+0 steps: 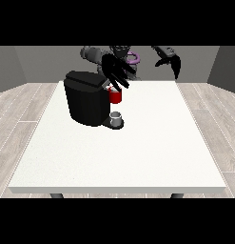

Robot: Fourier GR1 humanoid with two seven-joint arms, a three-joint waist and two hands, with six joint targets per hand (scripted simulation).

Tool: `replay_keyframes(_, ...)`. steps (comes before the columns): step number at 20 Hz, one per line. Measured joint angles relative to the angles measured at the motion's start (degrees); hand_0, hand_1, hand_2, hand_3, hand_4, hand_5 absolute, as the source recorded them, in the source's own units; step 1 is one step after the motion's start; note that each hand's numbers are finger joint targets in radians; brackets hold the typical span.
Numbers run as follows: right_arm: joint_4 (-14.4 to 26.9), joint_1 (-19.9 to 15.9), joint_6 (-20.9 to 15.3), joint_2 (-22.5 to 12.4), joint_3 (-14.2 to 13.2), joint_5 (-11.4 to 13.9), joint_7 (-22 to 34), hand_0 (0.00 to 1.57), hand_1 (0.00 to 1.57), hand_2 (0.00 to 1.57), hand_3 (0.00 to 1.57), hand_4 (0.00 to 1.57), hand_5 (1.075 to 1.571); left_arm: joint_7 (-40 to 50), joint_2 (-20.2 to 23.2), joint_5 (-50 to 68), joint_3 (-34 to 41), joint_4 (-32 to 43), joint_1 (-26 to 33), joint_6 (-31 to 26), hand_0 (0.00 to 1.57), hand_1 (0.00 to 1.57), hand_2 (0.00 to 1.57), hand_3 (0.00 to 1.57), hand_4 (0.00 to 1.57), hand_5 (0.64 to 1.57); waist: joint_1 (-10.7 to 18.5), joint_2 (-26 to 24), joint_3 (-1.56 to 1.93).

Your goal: Insert the coffee pod into the coffee machine and close the lid

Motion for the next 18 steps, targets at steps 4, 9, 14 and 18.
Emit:
replay_keyframes(4,-2.24,-0.7,-0.13,-1.55,-2.01,-0.2,4.19,0.0,0.0,0.0,0.0,0.0,1.571,0.2,-0.28,0.58,-0.55,0.15,-1.83,-1.05,0.0,0.0,0.0,0.0,0.22,1.571,2.54,1.47,0.08)
replay_keyframes(9,-4.47,-5.78,-0.4,3.56,0.03,-2.1,-3.93,0.0,0.0,0.0,0.0,0.05,1.571,1.06,-0.05,0.99,-0.89,-0.52,-4.77,-1.92,0.0,0.0,0.0,0.0,0.3,1.571,7.09,4.4,-1.78)
replay_keyframes(14,-2.51,-9.38,-1.2,7.11,1.54,-2.24,-9.24,0.0,0.0,0.0,0.0,0.0,1.571,1.64,-0.33,0.77,-1.01,-1.12,-5.96,-1.3,0.0,0.0,0.0,0.0,0.35,1.571,7.33,6.08,-2.34)
replay_keyframes(18,-0.18,-10.41,-1.2,8.42,1.47,-2.78,-13.34,0.0,0.0,0.0,0.0,0.0,1.571,1.79,0.23,1.5,-1.04,-2.31,-4.61,-2.43,0.0,0.0,0.0,0.0,0.25,1.571,6.78,5.62,-2.48)
